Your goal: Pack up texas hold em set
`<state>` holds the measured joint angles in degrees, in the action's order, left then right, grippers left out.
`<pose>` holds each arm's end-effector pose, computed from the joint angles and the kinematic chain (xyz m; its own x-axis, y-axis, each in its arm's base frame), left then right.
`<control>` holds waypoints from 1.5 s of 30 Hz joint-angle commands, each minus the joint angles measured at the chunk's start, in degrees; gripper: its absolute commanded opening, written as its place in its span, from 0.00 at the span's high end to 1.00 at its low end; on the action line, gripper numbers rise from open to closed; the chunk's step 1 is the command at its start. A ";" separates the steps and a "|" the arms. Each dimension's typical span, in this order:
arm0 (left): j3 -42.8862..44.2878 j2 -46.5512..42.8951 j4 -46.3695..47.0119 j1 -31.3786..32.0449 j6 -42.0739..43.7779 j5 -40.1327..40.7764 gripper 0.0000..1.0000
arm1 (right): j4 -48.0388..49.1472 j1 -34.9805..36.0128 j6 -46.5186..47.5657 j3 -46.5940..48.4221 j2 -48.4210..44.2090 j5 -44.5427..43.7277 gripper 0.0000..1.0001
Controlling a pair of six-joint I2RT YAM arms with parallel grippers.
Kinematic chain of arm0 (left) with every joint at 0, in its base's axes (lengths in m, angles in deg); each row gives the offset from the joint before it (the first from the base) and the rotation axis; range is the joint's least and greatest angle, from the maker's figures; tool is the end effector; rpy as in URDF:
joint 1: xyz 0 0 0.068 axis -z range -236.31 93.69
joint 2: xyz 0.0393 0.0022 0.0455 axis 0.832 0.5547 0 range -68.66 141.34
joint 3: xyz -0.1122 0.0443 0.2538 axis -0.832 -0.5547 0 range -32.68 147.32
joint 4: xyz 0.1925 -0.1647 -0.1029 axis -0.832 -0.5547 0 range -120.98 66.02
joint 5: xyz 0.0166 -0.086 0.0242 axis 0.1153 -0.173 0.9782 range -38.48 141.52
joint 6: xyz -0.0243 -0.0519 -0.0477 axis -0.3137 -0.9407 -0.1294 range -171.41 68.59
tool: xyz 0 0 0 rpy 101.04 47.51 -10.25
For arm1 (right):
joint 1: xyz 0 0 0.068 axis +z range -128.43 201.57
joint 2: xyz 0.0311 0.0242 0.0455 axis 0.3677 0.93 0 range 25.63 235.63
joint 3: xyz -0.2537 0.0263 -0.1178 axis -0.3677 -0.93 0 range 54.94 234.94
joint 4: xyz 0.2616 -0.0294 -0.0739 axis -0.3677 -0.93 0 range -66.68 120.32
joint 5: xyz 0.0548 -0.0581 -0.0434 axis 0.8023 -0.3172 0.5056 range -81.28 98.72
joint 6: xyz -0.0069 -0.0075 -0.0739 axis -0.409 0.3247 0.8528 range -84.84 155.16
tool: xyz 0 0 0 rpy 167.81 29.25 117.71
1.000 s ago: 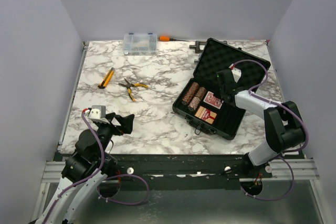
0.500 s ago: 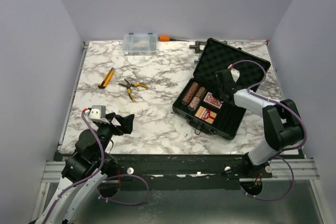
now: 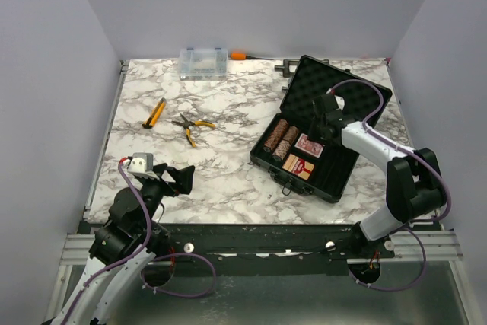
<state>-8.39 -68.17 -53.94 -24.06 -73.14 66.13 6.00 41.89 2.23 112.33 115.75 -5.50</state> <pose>0.0871 -0.0362 0.2603 -0.1970 -0.2995 -0.9336 0.2489 0.9057 -0.3431 0.3270 0.1048 0.1839 -0.7754 0.2748 -0.5685 0.2504 0.9604 0.1227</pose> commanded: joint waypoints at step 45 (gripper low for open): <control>-0.37 -1.96 0.58 -0.25 -0.70 0.90 0.02 | -11.39 0.59 -0.27 8.71 -7.09 2.57 0.38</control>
<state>-8.65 -68.19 -53.66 -24.06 -73.01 66.04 -0.69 42.15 0.09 117.66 113.26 -1.07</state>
